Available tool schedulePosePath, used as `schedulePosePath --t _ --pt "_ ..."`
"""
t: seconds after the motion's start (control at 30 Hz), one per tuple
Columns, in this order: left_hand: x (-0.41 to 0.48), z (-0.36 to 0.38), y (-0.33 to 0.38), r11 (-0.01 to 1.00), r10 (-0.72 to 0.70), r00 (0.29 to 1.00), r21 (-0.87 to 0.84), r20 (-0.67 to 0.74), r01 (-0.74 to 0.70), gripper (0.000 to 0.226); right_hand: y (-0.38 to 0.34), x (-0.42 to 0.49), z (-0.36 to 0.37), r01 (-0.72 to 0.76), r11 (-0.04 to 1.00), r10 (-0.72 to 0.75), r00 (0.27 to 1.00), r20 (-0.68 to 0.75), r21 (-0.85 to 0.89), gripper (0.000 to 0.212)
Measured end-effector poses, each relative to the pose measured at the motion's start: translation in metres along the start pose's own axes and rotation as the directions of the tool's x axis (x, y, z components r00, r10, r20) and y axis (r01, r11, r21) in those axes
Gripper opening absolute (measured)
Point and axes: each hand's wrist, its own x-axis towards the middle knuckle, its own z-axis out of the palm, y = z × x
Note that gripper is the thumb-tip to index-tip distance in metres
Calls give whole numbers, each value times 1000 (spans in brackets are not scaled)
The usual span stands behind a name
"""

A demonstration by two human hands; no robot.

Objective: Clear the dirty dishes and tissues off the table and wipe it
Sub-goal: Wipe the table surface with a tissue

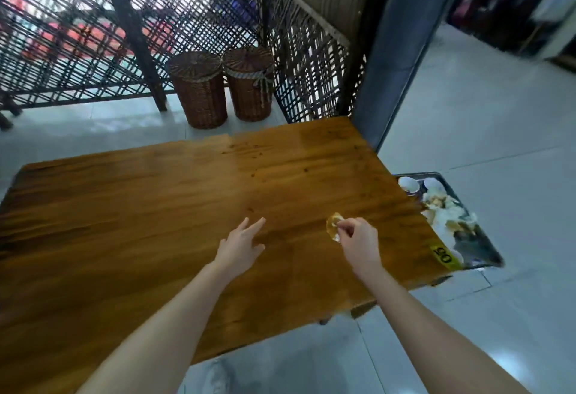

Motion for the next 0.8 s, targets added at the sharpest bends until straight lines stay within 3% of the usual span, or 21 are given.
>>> schedulePosePath --t 0.37,0.8 --pt "22 50 111 996 47 999 78 23 -49 59 100 -8 -83 -125 992 125 992 -12 8 17" --pt "135 90 251 972 234 971 22 52 -236 51 217 61 -144 -298 955 297 950 -94 5 16"
